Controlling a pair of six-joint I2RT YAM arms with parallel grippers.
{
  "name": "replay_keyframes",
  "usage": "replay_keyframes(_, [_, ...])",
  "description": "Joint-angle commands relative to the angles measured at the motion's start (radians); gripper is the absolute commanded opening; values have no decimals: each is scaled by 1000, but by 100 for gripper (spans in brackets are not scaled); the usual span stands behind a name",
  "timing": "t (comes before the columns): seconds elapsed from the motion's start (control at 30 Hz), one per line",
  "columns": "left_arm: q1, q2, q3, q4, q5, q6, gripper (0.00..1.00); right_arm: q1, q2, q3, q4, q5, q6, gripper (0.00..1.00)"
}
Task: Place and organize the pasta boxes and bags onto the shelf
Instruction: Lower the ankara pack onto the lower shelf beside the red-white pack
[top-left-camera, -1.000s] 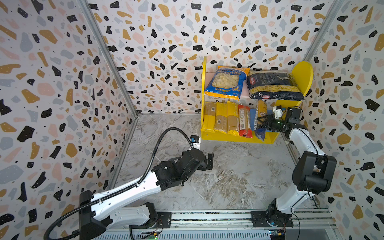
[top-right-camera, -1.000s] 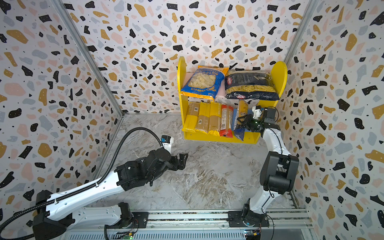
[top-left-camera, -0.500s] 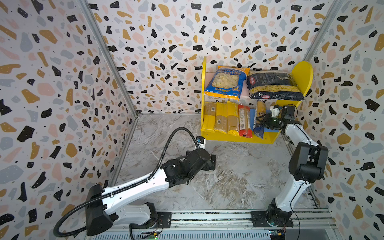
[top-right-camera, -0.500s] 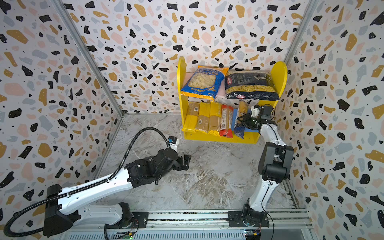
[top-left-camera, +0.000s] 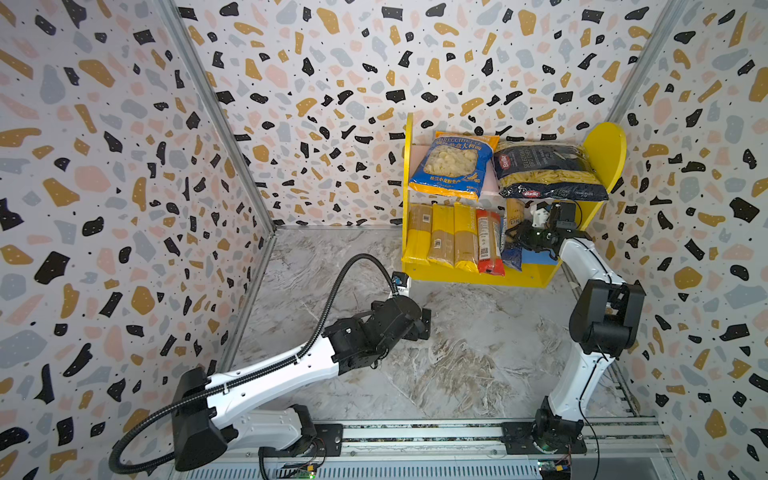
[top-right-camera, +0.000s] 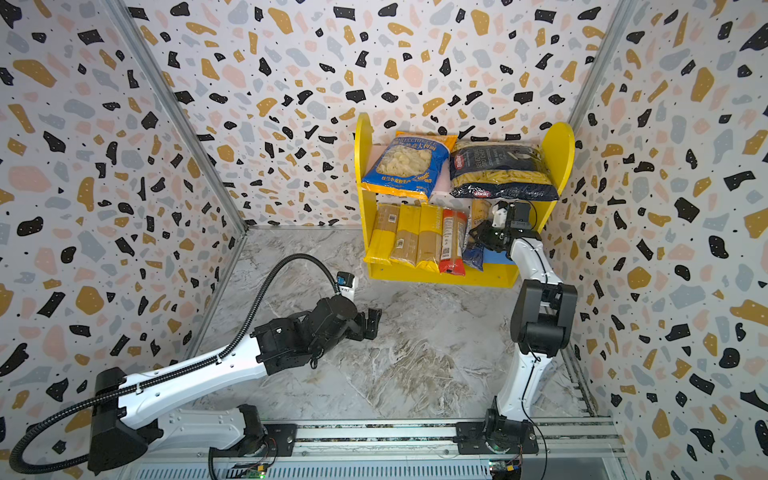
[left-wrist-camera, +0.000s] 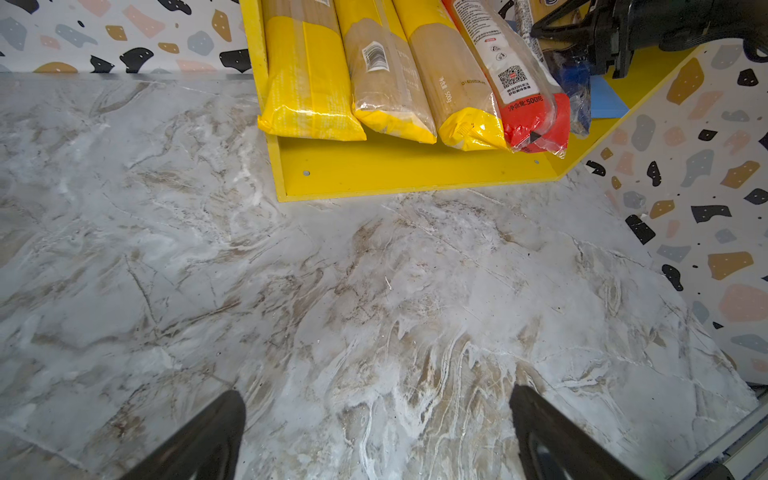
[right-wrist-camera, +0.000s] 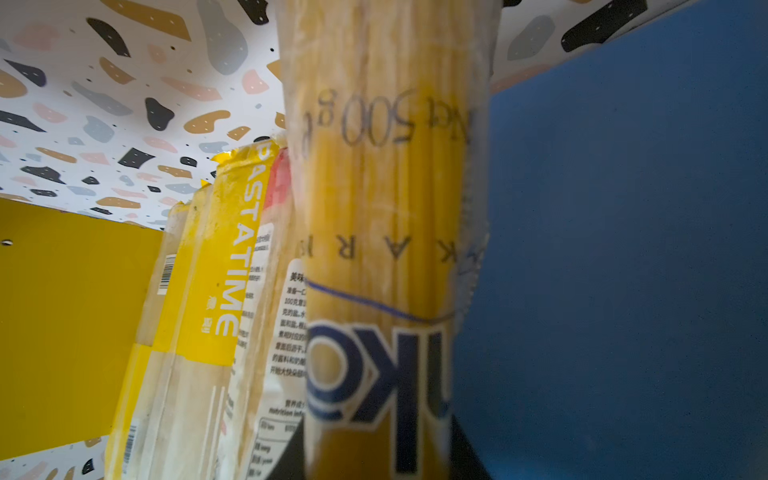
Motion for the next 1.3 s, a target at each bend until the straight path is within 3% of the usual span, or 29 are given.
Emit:
replay_keyframes(0.0, [10, -36, -10, 18, -22, 3, 100, 19, -29, 89, 11, 67, -48, 14])
replay_keyframes(0.27, [16, -68, -35, 14, -26, 1, 100, 44, -26, 112, -53, 215, -84, 35])
replay_keyframes(0.63, [28, -90, -52, 11, -28, 4, 100, 48, -7, 134, -100, 306, -114, 50])
replay_keyframes(0.93, [35, -87, -48, 14, -20, 9, 100, 66, -73, 74, -87, 352, -135, 73])
replay_keyframes(1.27, [35, -108, -45, -13, -61, -5, 99, 75, -176, -34, -41, 332, -136, 78])
